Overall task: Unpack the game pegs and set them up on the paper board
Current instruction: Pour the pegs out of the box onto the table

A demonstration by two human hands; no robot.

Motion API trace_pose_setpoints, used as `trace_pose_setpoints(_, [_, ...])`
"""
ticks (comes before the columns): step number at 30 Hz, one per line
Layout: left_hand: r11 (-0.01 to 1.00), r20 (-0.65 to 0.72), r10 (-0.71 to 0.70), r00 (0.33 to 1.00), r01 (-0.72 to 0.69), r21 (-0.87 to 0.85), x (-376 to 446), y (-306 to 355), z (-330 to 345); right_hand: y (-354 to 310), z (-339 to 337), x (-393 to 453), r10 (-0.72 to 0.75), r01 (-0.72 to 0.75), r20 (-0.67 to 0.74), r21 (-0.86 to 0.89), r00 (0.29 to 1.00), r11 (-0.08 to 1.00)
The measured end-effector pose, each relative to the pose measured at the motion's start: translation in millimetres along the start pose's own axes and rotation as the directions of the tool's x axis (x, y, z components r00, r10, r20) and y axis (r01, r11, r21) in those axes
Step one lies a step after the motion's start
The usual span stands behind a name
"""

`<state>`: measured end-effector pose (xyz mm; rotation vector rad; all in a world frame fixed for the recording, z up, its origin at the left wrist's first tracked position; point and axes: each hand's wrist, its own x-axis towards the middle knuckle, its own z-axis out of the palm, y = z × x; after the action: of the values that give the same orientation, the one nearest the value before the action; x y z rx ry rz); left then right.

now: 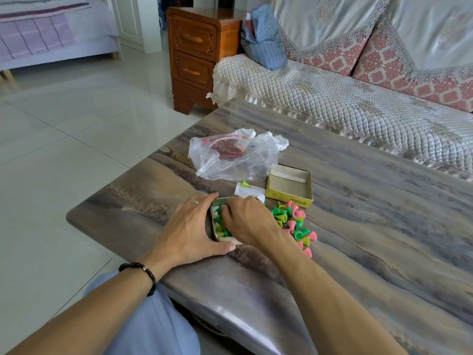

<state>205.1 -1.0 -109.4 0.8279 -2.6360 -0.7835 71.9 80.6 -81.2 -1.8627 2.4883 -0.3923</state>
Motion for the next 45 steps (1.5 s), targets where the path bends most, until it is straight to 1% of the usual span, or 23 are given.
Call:
trace_pose_setpoints(3, [1.000,-0.007,0.009,1.000,-0.009,0.007,-0.2,-0.4,0.5,0.4,0.9,2.7,0.025,-0.025,-0.007,0.001,1.000,1.000])
trace_pose_setpoints(5, [1.000,-0.008,0.016,1.000,-0.015,0.015,-0.3,-0.6,0.8,0.7,1.5,3.6,0.071,-0.070,-0.058,0.028,0.996,0.997])
trace_pose_setpoints(8, [1.000,-0.009,0.019,1.000,-0.019,0.017,-0.6,-0.3,-0.4,0.4,-3.2,4.7,0.101,-0.085,-0.138,0.113,0.985,0.990])
trace_pose_setpoints(11, [0.999,-0.009,0.024,1.000,-0.023,0.030,-0.7,0.5,-1.9,13.7,-20.4,5.8,0.281,-0.202,-0.234,0.312,0.931,0.928])
trace_pose_setpoints(13, [0.999,-0.003,0.020,1.000,-0.020,0.036,-1.5,1.9,-3.0,31.7,-29.3,3.7,0.397,-0.281,-0.287,0.371,0.872,0.885])
trace_pose_setpoints(14, [0.999,-0.001,0.013,1.000,-0.013,0.036,-1.7,2.4,-3.4,42.6,-31.3,0.9,0.431,-0.318,-0.309,0.354,0.848,0.879])
trace_pose_setpoints(16, [0.999,0.003,0.004,1.000,-0.004,0.036,-2.1,3.1,-3.9,61.0,-29.9,-8.1,0.453,-0.397,-0.322,0.227,0.831,0.889])
trace_pose_setpoints(18, [0.999,0.009,0.004,1.000,-0.004,0.033,-2.2,3.7,-4.4,71.7,-22.2,-18.9,0.409,-0.415,-0.284,0.041,0.867,0.909])
trace_pose_setpoints(21, [1.000,0.015,0.004,1.000,-0.004,0.027,-2.0,4.7,-4.4,75.7,-15.5,-25.6,0.311,-0.348,-0.228,-0.148,0.923,0.926])
trace_pose_setpoints(23, [1.000,0.017,0.002,1.000,-0.002,0.022,-2.0,4.5,-4.2,74.8,-17.5,-23.6,0.246,-0.310,-0.268,-0.233,0.931,0.922])
trace_pose_setpoints(25, [1.000,0.016,0.006,1.000,-0.006,0.025,-2.0,3.2,-3.5,67.1,-22.4,-19.9,0.147,-0.230,-0.335,-0.222,0.931,0.948])
trace_pose_setpoints(26, [1.000,0.018,0.004,1.000,-0.004,0.028,-1.8,2.4,-3.0,61.0,-24.2,-17.9,0.086,-0.149,-0.337,-0.165,0.938,0.975])
trace_pose_setpoints(27, [1.000,0.021,-0.001,1.000,0.000,0.030,-1.7,1.8,-2.8,52.4,-26.5,-16.3,0.029,-0.053,-0.307,-0.071,0.951,0.996])
trace_pose_setpoints(29, [0.999,0.015,-0.006,1.000,0.006,0.034,-1.3,0.9,-1.9,32.6,-28.9,-14.3,-0.083,0.098,-0.175,0.080,0.981,0.992])
trace_pose_setpoints(30, [0.999,0.011,-0.004,1.000,0.004,0.038,-1.2,0.3,-1.1,23.9,-27.0,-13.2,-0.139,0.148,-0.098,0.087,0.985,0.985])
trace_pose_setpoints(32, [0.999,0.006,0.002,1.000,-0.002,0.041,-1.0,-0.8,0.2,12.6,-16.6,-12.4,-0.217,0.216,0.009,0.013,0.976,0.976])
trace_pose_setpoints(34, [0.999,0.007,0.001,1.000,-0.001,0.035,-0.9,-1.4,1.0,10.3,-4.4,-13.1,-0.214,0.214,0.019,-0.020,0.977,0.977])
trace_pose_setpoints(41, [0.999,0.004,0.015,1.000,-0.015,0.030,-1.0,-1.3,0.2,10.7,4.0,-5.1,-0.049,0.048,0.028,0.041,0.998,0.998])
trace_pose_setpoints(45, [0.999,-0.009,0.029,1.000,-0.028,0.031,-0.9,-1.3,-0.1,8.3,1.3,-1.6,-0.031,0.029,0.018,0.071,0.999,0.997])
